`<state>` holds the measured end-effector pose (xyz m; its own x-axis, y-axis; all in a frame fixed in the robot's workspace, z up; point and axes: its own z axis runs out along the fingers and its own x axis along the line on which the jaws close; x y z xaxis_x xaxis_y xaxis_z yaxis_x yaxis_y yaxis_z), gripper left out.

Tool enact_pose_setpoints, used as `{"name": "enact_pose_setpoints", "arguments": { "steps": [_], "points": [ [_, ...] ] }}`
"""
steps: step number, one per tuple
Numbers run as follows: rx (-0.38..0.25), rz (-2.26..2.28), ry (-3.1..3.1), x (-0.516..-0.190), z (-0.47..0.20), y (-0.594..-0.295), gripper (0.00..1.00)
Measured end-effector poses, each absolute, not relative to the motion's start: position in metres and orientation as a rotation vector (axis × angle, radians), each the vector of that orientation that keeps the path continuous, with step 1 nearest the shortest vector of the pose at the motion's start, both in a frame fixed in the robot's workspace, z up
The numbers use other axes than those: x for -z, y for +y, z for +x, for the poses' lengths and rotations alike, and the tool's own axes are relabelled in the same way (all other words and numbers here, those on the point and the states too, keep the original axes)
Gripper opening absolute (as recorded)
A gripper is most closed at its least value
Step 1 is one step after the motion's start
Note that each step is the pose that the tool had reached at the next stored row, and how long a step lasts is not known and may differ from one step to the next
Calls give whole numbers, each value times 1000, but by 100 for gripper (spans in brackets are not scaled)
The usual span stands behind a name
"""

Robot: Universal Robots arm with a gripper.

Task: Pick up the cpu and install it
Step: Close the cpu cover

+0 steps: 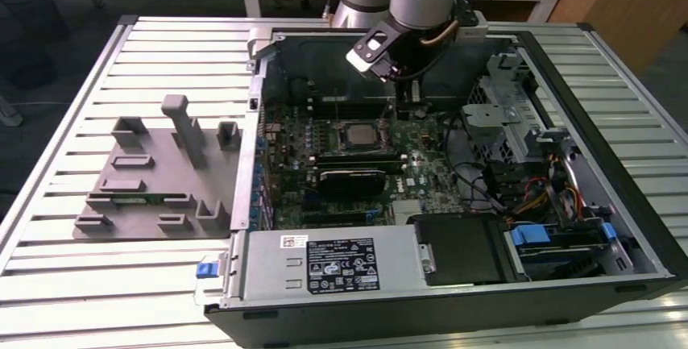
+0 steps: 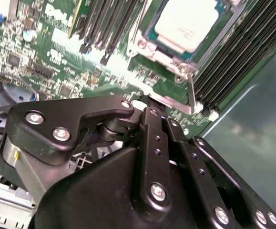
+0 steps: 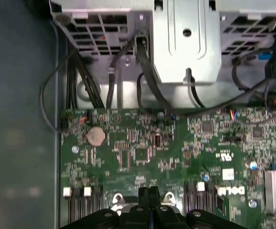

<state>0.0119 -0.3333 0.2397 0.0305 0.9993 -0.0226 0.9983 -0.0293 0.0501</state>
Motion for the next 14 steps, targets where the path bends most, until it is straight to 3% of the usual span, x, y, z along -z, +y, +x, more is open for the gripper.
{"name": "enact_pose_setpoints", "arguments": {
  "steps": [14],
  "points": [
    [-28,2221,2148,-240,1,-333,11]
  ]
}}
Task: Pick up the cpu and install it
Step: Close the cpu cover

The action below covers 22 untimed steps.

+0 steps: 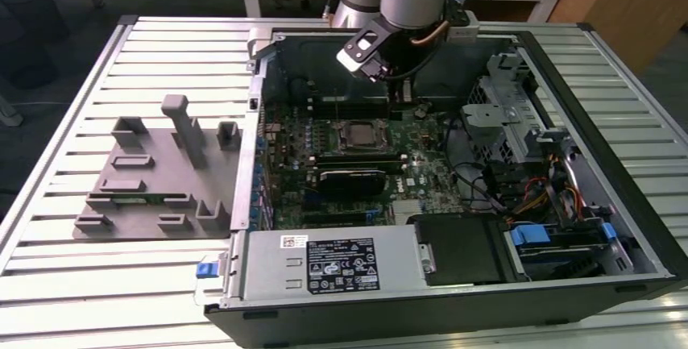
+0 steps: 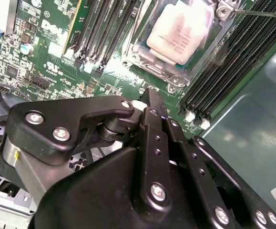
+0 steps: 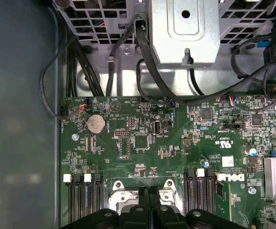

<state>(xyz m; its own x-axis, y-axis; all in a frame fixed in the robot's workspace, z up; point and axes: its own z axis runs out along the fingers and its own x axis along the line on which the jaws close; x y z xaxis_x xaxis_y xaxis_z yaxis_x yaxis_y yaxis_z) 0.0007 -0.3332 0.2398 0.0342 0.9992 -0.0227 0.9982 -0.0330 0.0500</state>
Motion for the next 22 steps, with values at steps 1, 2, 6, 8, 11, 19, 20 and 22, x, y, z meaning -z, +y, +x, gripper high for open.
{"name": "enact_pose_setpoints", "arguments": {
  "steps": [1,2,6,8,11,19,20,22],
  "points": [
    [-29,2221,2148,-240,1,-333,11],
    [-29,2221,2148,-240,1,-333,11],
    [-28,2221,2148,-240,-1,-333,11],
    [-29,2221,2148,-239,-5,-333,11],
    [-29,2221,2148,-238,-11,-333,11],
    [-29,2221,2148,-233,-25,-333,11],
    [-28,2221,2148,-232,-25,-333,11],
    [-29,2221,2148,-232,-27,-333,11]
  ]
}}
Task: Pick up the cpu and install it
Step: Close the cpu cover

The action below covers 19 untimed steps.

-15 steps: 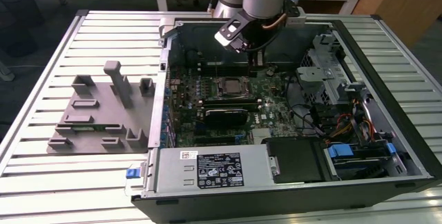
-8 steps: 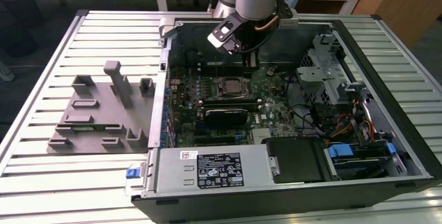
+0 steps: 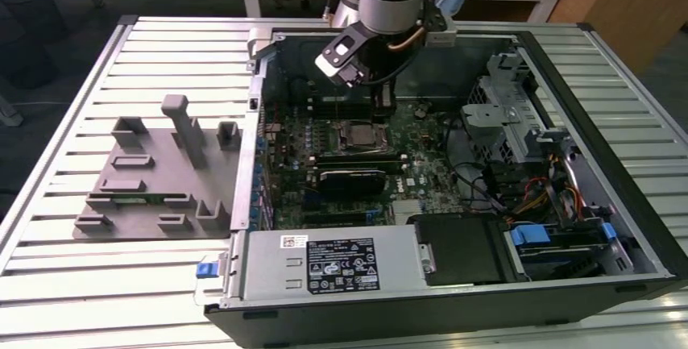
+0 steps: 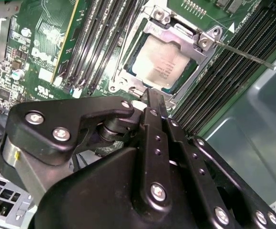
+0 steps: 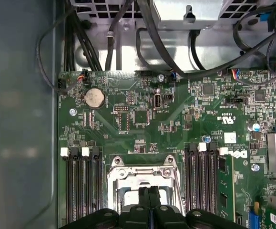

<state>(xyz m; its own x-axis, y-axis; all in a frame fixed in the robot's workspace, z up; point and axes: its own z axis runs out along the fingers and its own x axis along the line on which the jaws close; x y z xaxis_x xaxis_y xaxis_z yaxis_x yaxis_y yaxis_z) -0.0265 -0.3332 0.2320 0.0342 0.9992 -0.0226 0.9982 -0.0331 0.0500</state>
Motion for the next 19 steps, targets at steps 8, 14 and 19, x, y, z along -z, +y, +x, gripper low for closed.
{"name": "enact_pose_setpoints", "arguments": {
  "steps": [8,14,19],
  "points": [
    [-29,2221,2148,-230,-31,-333,11],
    [-29,2221,2148,-230,-32,-333,11],
    [-30,2150,2218,-230,-32,-333,11]
  ]
}}
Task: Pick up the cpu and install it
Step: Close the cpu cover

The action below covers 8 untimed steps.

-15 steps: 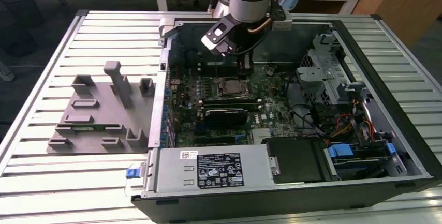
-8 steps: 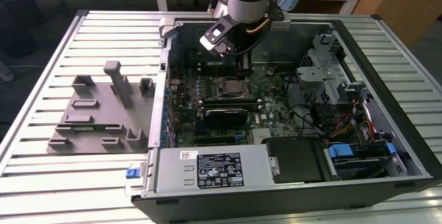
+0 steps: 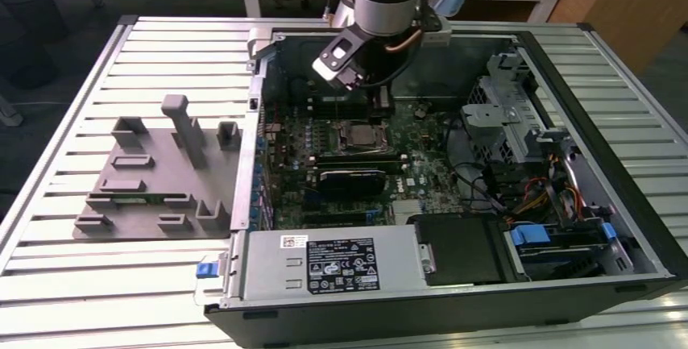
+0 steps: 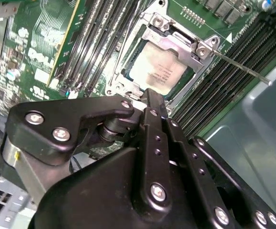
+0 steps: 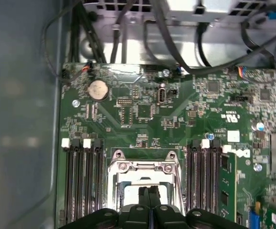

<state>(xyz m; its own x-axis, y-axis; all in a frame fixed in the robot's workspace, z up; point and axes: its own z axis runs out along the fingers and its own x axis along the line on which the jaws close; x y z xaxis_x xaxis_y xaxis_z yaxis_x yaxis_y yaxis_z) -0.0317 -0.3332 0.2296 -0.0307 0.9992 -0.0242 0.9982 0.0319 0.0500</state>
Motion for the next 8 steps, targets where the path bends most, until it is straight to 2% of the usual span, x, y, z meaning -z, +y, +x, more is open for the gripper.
{"name": "enact_pose_setpoints", "arguments": {
  "steps": [8],
  "points": [
    [-28,1983,2365,-229,-32,-333,11]
  ]
}}
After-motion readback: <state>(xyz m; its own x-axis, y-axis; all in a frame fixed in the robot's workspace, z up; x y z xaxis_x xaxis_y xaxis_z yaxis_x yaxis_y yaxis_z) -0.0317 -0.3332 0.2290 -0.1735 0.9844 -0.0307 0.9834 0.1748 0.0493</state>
